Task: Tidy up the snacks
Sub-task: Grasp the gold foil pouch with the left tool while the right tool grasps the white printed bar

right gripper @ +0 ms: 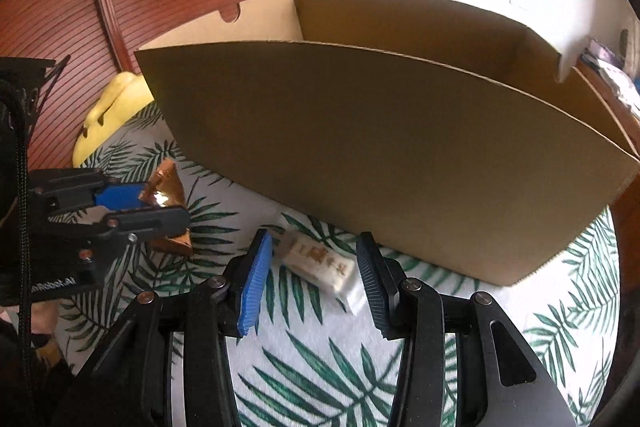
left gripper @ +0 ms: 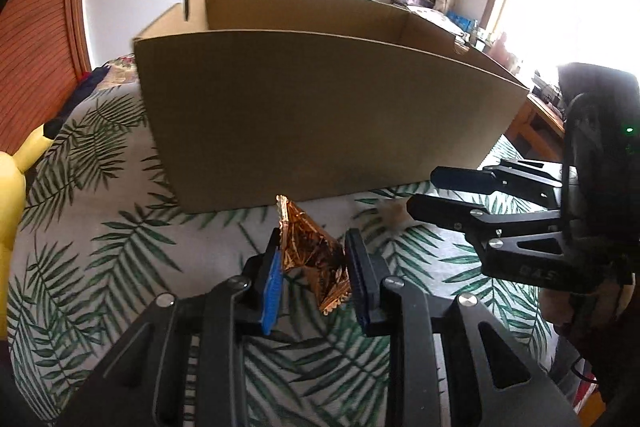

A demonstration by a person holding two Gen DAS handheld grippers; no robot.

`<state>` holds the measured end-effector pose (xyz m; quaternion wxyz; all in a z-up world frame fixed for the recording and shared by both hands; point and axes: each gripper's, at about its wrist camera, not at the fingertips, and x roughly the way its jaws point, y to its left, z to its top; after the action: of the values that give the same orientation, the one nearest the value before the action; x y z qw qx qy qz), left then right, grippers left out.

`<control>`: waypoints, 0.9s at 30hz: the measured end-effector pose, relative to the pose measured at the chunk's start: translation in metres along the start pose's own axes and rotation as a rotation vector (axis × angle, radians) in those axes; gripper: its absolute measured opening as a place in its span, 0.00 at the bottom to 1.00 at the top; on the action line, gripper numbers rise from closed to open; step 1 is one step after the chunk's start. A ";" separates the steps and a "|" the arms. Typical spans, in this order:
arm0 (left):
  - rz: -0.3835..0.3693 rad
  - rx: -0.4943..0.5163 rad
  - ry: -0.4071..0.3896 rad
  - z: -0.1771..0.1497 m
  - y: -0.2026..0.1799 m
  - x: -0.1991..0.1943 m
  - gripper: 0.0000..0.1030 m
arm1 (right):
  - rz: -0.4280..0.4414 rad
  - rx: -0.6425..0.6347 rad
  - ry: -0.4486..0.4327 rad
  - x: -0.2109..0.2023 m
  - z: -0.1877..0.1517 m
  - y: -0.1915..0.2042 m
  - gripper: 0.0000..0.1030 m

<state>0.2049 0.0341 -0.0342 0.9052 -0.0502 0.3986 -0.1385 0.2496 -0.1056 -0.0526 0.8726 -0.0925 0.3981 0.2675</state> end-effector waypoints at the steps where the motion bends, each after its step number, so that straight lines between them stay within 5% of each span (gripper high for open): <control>1: 0.000 -0.002 -0.002 0.001 0.002 0.000 0.27 | 0.004 -0.004 0.009 0.004 0.001 0.000 0.43; 13: -0.012 -0.011 -0.012 0.003 0.009 0.002 0.27 | 0.043 -0.060 0.133 0.017 -0.006 0.006 0.43; 27: -0.021 0.005 -0.017 0.002 -0.005 -0.002 0.27 | 0.079 -0.060 0.131 -0.020 -0.028 -0.012 0.46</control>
<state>0.2039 0.0298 -0.0299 0.9071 -0.0532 0.3901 -0.1486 0.2279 -0.1340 -0.0570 0.8304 -0.1202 0.4493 0.3069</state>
